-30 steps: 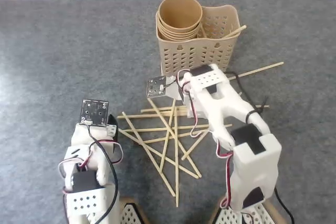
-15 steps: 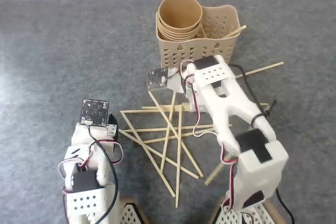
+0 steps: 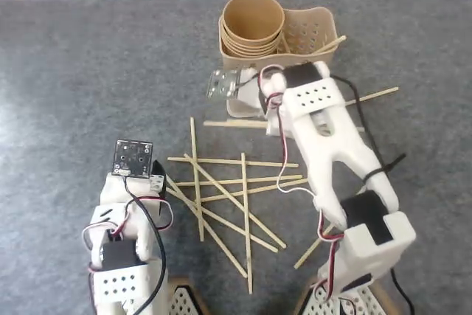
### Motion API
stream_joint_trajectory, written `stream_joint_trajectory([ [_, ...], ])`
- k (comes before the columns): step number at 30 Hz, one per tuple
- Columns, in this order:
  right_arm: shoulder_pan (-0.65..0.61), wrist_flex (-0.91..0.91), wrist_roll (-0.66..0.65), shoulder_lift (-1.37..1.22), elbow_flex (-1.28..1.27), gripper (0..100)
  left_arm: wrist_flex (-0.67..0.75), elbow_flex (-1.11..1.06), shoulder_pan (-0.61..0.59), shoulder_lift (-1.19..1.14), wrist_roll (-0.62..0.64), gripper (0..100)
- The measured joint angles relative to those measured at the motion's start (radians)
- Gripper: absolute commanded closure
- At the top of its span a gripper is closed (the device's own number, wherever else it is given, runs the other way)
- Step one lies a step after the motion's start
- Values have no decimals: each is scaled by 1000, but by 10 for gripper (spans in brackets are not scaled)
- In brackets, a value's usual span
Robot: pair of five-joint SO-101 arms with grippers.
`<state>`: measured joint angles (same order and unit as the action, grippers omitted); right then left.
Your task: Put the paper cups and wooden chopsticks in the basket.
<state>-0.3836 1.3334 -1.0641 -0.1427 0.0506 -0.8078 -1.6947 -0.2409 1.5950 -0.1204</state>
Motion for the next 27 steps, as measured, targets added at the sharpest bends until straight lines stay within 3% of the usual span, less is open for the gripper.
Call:
stream_joint_trajectory([
  [12, -41, 229, 69, 127, 124, 992, 0, 0, 0, 0, 0, 893],
  [21, -69, 115, 78, 15, -66, 990, 0, 0, 0, 0, 0, 893],
  [27, -117, 37, 80, 6, -126, 794, 0, 0, 0, 0, 0, 893],
])
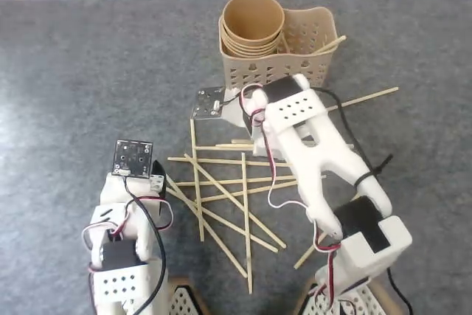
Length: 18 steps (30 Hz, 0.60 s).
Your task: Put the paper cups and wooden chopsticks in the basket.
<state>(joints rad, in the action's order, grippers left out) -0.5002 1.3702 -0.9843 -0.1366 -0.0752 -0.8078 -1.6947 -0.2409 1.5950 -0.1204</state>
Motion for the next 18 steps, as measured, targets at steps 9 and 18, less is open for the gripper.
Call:
stream_joint_trajectory([
  [9, -2, -6, 2, -8, -18, 796, 0, 0, 0, 0, 0, 893],
  [18, -5, -107, 2, -75, -49, 794, 0, 0, 0, 0, 0, 893],
])
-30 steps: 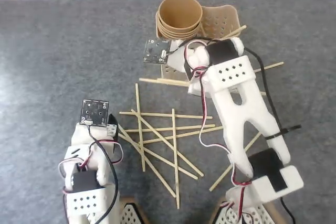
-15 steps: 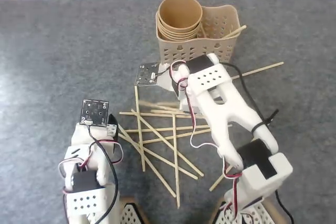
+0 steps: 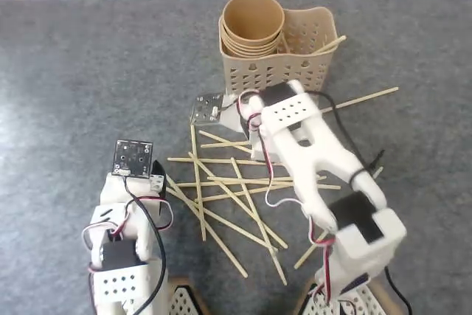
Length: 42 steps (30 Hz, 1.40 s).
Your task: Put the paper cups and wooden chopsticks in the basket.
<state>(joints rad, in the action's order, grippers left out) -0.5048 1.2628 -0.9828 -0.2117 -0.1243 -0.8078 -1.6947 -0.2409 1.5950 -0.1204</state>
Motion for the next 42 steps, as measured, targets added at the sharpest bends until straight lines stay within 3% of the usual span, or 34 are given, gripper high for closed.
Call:
stream_joint_trajectory([
  [9, 2, -242, 0, -141, -2, 796, 0, 0, 2, 0, 0, 893],
  [15, 2, -262, 0, -157, -2, 797, 0, 0, 3, 0, 0, 893],
  [25, -15, -124, 2, -157, 0, 798, 0, 0, 3, 0, 0, 894],
  [34, -41, 86, 2, -157, 167, 798, 0, 0, 3, 0, 0, 894],
  [42, -91, 115, 35, -157, 183, 798, 0, 0, 3, 0, 0, 894],
])
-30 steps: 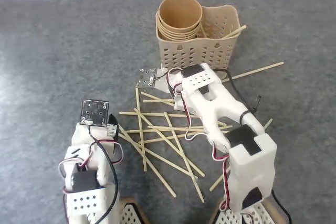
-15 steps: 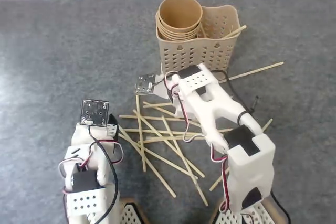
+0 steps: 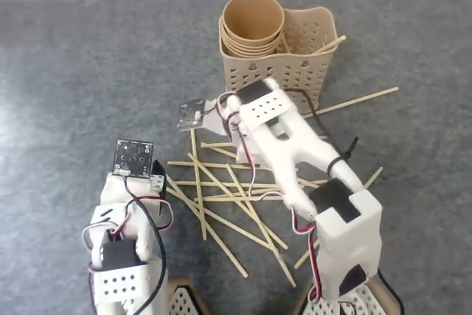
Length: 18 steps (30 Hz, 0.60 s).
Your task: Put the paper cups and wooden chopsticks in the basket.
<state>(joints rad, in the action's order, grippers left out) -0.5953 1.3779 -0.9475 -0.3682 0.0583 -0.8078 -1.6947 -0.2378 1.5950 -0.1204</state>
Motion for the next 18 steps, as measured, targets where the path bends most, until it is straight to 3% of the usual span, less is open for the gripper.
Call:
stream_joint_trajectory([
  [5, -17, -18, 3, -32, -2, 803, 0, 0, 0, 0, 0, 894],
  [15, -12, -51, 8, -135, -3, 987, 0, 0, 0, 0, 0, 894],
  [18, -12, -51, 6, -138, -5, 991, 0, 0, 0, 0, 0, 894],
])
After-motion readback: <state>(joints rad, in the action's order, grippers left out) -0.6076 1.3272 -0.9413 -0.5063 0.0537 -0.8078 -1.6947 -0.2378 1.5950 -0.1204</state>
